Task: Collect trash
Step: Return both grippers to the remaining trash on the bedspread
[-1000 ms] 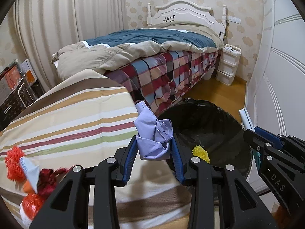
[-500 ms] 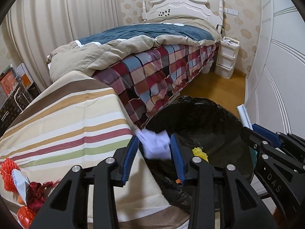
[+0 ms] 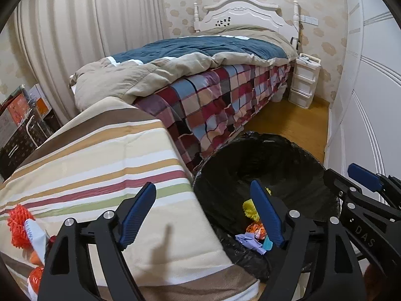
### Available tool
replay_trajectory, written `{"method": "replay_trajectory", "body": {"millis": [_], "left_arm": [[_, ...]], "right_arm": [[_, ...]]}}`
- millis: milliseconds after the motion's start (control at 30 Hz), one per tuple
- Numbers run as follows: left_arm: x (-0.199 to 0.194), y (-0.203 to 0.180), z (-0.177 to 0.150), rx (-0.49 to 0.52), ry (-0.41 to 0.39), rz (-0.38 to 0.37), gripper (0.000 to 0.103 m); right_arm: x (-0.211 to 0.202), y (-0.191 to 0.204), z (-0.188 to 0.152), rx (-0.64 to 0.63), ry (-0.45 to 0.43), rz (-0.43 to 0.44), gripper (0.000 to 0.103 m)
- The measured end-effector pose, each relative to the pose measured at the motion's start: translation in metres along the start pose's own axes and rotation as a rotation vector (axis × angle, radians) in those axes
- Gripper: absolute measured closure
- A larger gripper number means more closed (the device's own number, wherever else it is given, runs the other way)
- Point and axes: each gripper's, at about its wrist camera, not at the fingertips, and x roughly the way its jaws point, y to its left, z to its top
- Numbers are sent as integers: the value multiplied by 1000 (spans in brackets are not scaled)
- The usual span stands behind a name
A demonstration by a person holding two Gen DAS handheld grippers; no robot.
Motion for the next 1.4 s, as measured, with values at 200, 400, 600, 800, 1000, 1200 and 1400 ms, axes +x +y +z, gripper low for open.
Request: {"method": "replay_trajectory", "body": {"millis": [200, 400, 600, 800, 1000, 1200, 1400], "left_arm": [[-20, 13, -8, -20, -9, 20, 20], [-45, 34, -26, -48, -7, 43, 20], [-70, 60, -50, -78, -2, 75, 20], [-95, 96, -76, -126, 6, 123, 20], [-113, 135, -99, -182, 11, 192, 20], [-121, 168, -119, -234, 32, 241, 20], [-116, 179, -128, -244, 55, 233, 20]], "right_arm": [[-14, 6, -4, -19, -13, -11, 39], [-31, 20, -18, -38, -10, 10, 37], [-50, 43, -37, -65, -5, 49, 37], [-68, 75, -55, -119, -3, 96, 37], [-81, 108, -66, -172, 0, 151, 37], [-90, 137, -74, -228, -7, 184, 37], [-92, 157, -77, -259, 3, 203, 37]]}}
